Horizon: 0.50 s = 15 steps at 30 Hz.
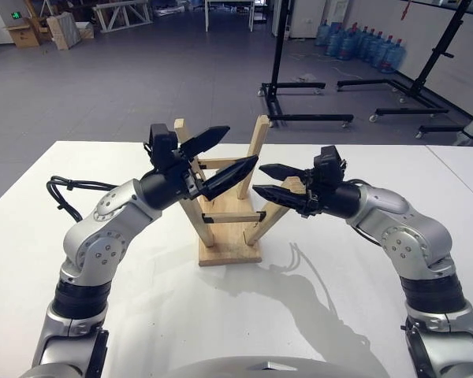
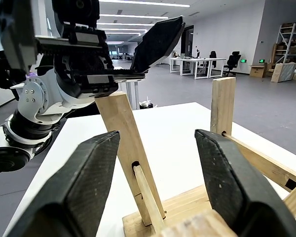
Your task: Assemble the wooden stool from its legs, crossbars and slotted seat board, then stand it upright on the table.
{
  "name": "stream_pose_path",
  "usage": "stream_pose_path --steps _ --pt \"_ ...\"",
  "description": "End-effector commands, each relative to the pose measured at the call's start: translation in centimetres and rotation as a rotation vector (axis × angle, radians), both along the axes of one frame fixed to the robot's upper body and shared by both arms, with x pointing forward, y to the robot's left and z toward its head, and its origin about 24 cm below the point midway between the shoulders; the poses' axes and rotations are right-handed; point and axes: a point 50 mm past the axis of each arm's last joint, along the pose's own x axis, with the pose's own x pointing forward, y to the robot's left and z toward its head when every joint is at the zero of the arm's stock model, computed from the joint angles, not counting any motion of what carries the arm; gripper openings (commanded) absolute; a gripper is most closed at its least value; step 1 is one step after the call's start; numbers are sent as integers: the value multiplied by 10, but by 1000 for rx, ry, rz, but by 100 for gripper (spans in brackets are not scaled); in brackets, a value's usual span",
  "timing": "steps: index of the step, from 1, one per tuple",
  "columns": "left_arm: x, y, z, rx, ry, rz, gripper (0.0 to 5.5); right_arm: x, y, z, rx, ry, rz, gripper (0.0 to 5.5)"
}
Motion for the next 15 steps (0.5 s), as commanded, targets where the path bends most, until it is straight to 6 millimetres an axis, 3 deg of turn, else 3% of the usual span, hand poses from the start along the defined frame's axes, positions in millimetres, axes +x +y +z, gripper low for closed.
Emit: stream_pose_path --steps 1,6,9,12,15 --pt "1 -8 -26 85 148 -5 540 -2 5 -3 12 14 22 277" --pt "-7 4 -5 4 51 30 540 -3 -3 30 166 -98 0 277" --pt "-14 24 19 -109 -46 104 540 -12 -20 53 291 -146 12 277" --pt "-23 56 33 -184 -100 203 540 -27 -43 51 319 -107 -7 277" --pt "-28 80 37 -186 -104 278 540 -42 -59 32 268 -14 -44 277"
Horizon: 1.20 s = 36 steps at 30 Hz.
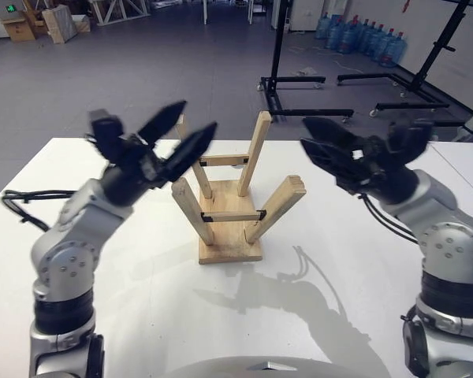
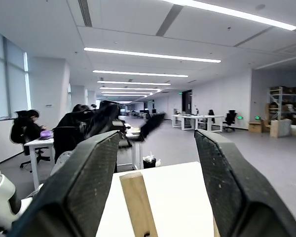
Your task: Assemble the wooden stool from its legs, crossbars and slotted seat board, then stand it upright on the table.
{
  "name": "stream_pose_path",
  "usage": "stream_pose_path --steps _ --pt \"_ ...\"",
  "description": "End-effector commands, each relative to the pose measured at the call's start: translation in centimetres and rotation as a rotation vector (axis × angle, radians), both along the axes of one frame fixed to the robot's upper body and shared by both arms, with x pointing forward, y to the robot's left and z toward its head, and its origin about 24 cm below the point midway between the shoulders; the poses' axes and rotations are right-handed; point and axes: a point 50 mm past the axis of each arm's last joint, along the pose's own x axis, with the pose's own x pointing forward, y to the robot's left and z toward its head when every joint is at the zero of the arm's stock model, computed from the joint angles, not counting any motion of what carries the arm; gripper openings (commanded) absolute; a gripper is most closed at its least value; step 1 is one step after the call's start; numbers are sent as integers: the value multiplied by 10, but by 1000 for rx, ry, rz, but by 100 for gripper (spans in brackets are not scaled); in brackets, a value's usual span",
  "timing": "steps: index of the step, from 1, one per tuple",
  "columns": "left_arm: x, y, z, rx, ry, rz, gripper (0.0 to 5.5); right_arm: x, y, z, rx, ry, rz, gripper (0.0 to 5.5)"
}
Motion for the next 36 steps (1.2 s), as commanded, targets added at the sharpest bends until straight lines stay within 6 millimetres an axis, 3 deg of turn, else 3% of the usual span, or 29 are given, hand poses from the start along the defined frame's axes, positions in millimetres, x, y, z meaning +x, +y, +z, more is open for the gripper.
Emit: stream_pose_path --steps 1,7,11,15,23,28,31,36 --pt "-6 27 -2 46 36 92 540 -20 -17 -23 -89 117 -12 277" --pt "-13 51 -63 287 302 145 540 -25 -15 -43 -131 158 -18 277" --pt "-9 53 -84 379 364 135 540 -20 -5 -49 -133 152 8 277" --pt "-7 52 -87 382 363 120 540 -17 1 -48 -131 138 24 277" --pt "-2 30 -82 375 330 29 540 -16 6 -50 -140 144 45 277" --pt "-5 33 -84 380 346 36 540 -15 -22 -41 -109 114 -103 277" --pt "-7 34 -86 378 354 45 540 -20 -35 -47 -159 151 -133 277" --pt "-7 33 -86 375 353 41 540 -17 -27 -57 -187 179 -89 277"
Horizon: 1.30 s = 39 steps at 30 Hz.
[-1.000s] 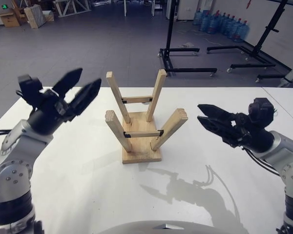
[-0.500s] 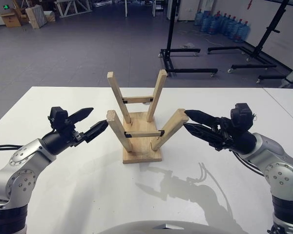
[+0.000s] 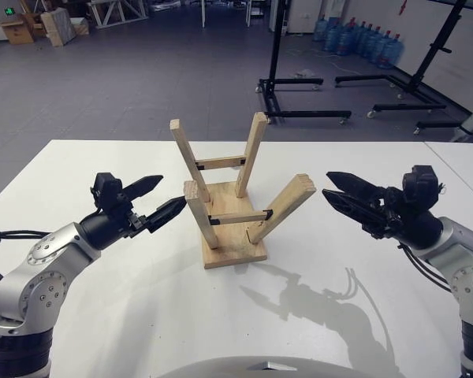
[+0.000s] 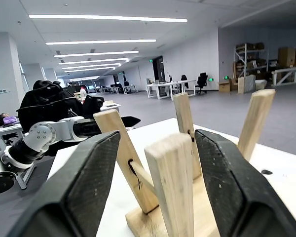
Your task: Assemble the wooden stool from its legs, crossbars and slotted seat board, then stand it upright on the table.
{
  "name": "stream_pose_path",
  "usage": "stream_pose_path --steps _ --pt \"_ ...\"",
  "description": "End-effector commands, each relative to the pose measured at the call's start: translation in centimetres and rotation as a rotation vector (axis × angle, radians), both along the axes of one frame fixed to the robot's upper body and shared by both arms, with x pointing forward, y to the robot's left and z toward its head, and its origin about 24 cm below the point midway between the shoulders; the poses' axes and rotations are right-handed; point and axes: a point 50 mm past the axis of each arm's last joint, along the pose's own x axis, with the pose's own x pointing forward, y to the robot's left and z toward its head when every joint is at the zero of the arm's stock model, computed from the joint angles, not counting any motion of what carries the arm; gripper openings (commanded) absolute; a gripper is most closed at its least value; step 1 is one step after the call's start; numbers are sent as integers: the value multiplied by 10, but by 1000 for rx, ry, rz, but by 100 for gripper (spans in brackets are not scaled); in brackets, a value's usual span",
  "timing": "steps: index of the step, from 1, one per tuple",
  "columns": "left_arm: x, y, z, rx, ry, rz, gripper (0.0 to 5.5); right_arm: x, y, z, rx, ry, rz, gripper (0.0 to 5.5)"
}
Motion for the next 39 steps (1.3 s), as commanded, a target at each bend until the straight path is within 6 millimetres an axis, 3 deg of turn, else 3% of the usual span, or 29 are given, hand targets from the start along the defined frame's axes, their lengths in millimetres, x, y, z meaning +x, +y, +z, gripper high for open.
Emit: stream_pose_path --steps 1,7,16,22,28,34,39 --pt "0 -3 2 4 -3 -15 540 4 13 -7 -21 14 55 277" --pt "0 -7 3 12 -1 -42 540 6 33 -4 -3 -9 141 277" --pt "0 -21 -4 45 14 -110 540 -2 44 -11 -106 67 294 277" --pt "-3 -28 -16 83 39 -144 540 3 45 -16 -149 71 326 277" --pt "7 0 -34 227 52 96 540 -3 22 -21 -219 137 320 277" --pt "-8 5 -52 248 71 254 540 11 -23 -24 -347 241 258 277" --pt "-13 4 -63 253 102 314 540 33 -18 -32 -442 141 224 277"
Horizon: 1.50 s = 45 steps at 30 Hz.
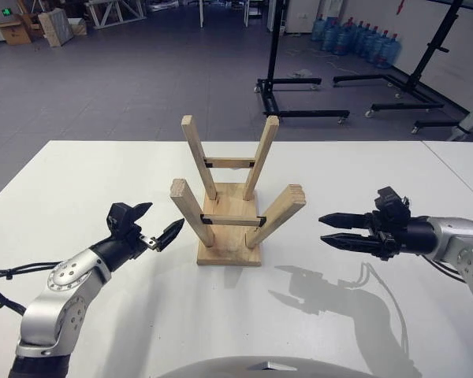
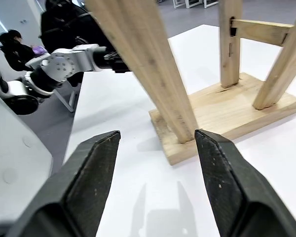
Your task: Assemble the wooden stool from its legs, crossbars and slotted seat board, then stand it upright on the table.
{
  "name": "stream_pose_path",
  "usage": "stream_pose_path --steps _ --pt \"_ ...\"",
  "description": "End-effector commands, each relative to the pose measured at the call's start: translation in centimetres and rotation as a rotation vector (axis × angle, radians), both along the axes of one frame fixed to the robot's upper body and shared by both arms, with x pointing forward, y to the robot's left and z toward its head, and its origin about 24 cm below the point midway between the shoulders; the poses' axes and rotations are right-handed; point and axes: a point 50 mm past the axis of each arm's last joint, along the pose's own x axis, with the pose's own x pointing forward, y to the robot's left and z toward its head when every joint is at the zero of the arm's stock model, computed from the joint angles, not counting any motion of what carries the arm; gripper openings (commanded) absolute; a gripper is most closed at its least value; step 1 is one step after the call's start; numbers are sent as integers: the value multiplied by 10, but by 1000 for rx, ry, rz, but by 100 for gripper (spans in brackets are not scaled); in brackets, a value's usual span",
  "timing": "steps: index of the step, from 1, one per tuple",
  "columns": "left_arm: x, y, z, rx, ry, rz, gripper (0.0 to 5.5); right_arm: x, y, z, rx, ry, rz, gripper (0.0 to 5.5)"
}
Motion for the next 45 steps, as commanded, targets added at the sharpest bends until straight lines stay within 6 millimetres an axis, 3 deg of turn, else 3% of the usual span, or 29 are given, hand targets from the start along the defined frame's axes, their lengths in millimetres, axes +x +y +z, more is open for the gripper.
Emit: stream_pose_path --steps 1,5,9,15,18,19,21,24,26,38,42,45 --pt "-2 0 -4 21 7 24 540 19 12 -9 -68 -122 5 277" --pt "-1 8 -12 57 65 17 540 33 55 -35 -52 -234 121 277" --pt "-7 17 -28 109 146 24 540 26 89 -53 -57 -316 264 277" --pt "-33 29 -54 142 260 104 540 -15 92 -46 -58 -314 519 277" --pt "-47 35 -61 170 307 127 540 -19 89 -39 -80 -325 551 277" --pt "-49 34 -60 173 309 109 540 -18 88 -35 -86 -325 530 277" --pt "-55 12 -47 103 245 -49 540 -14 78 -32 -122 -324 443 277" --pt "-58 -25 -25 -14 155 -265 540 -9 59 -40 -202 -328 327 277" --pt "-53 -34 -20 -27 133 -315 540 -4 54 -46 -215 -339 249 277" --pt "-7 -37 -14 17 76 -450 540 61 63 -95 -408 -545 -226 277" --pt "11 -35 -19 67 74 -437 540 88 69 -95 -251 -425 -476 277" --pt "24 -29 -24 110 79 -423 540 106 73 -88 -130 -361 -560 277"
